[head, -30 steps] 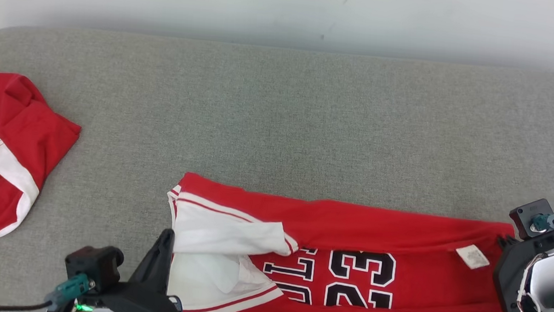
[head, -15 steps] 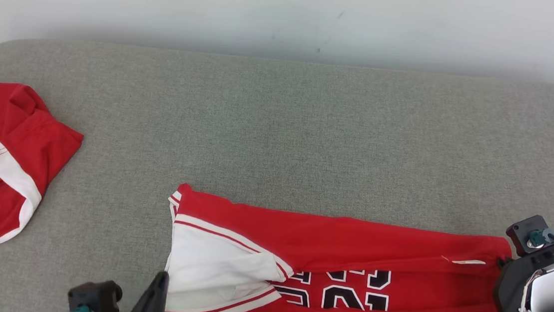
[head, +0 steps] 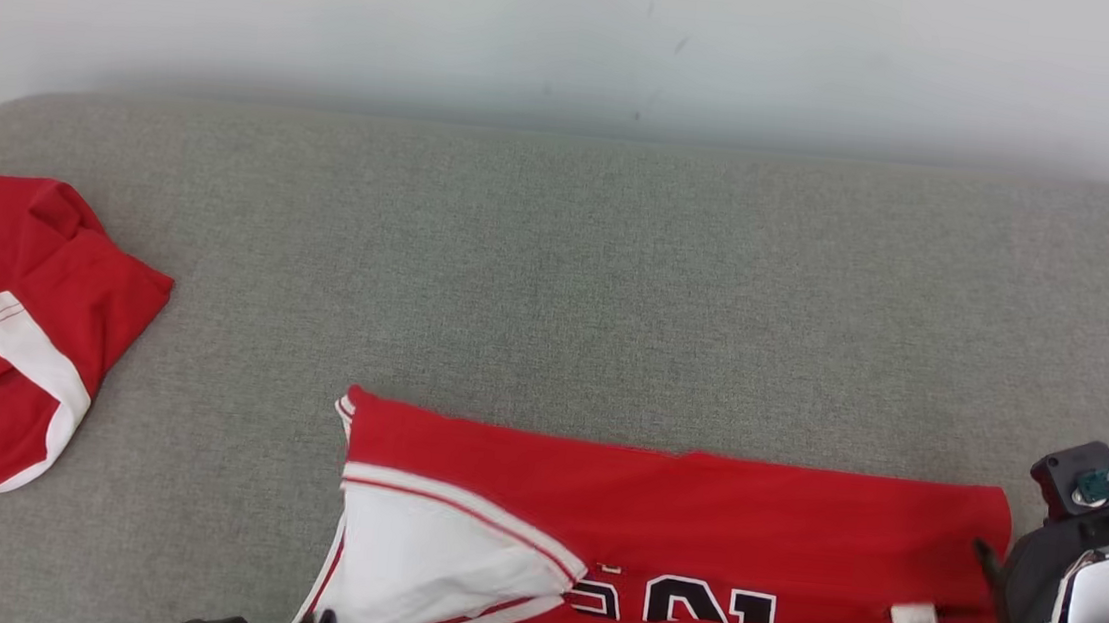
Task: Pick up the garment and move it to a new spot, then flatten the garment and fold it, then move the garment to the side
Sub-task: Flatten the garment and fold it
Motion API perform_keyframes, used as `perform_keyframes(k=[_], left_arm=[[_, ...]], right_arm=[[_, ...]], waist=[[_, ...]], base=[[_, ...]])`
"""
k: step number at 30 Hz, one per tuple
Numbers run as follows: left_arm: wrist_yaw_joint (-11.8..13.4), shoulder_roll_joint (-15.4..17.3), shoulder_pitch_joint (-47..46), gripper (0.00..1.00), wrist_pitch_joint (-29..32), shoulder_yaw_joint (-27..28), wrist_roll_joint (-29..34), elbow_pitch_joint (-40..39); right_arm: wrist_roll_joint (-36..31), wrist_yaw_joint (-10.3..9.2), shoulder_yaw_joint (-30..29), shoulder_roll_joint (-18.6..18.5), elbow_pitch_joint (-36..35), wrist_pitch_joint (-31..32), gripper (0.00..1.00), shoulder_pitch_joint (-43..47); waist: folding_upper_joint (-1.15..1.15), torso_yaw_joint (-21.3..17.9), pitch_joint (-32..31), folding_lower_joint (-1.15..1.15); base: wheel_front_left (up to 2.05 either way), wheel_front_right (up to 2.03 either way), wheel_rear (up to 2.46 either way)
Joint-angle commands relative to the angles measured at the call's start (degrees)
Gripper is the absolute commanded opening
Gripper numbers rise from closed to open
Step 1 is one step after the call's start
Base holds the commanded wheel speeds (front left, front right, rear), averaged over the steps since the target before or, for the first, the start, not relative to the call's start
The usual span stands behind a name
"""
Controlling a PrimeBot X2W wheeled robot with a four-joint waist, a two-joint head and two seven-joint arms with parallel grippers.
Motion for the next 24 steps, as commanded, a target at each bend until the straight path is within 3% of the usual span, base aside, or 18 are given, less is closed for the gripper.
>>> perform_keyframes(k=[1, 8, 15, 20, 24], left_arm=[[0.24, 0.46, -0.31, 1.00, -0.70, 0.08, 1.05, 0.59], [-2.10, 1.87, -0.35, 1.00, -6.54, 0.55, 2.44, 2.76], [-6.70, 2.73, -1.54, 1.00, -19.74, 3.30, 6.62, 3.02], [-10.33, 0.36, -0.90, 1.00, -20.28, 8.69, 12.49, -2.74], [-13.03, -2.80, 0.86, 1.00, -20.32, 13.34, 17.02, -6.94]], right_arm=[[-0.20, 0.03, -0.85, 0.99, -0.45, 0.38, 1.00, 1.43], [0.80, 0.03, -8.62, 4.91, -6.78, -0.52, 1.00, 7.02], [1.50, 0.03, -17.87, 15.05, -14.98, -6.09, 1.00, 13.41], [0.03, 0.03, -22.46, 23.59, -17.22, -11.63, 1.00, 15.69], [-1.80, 0.03, -25.45, 27.71, -14.69, -15.87, 1.00, 16.78]], waist=[[0.00, 0.06, -0.44, 0.00], [0.00, 0.05, -2.14, 0.00], [0.00, -0.31, -4.16, 0.00], [0.00, -0.66, -5.51, 0.00], [0.00, -0.79, -6.33, 0.00]], base=[[0.00, 0.00, 0.00], [0.00, 0.00, 0.00], [0.00, 0.00, 0.00], [0.00, 0.00, 0.00], [0.00, 0.00, 0.00]])
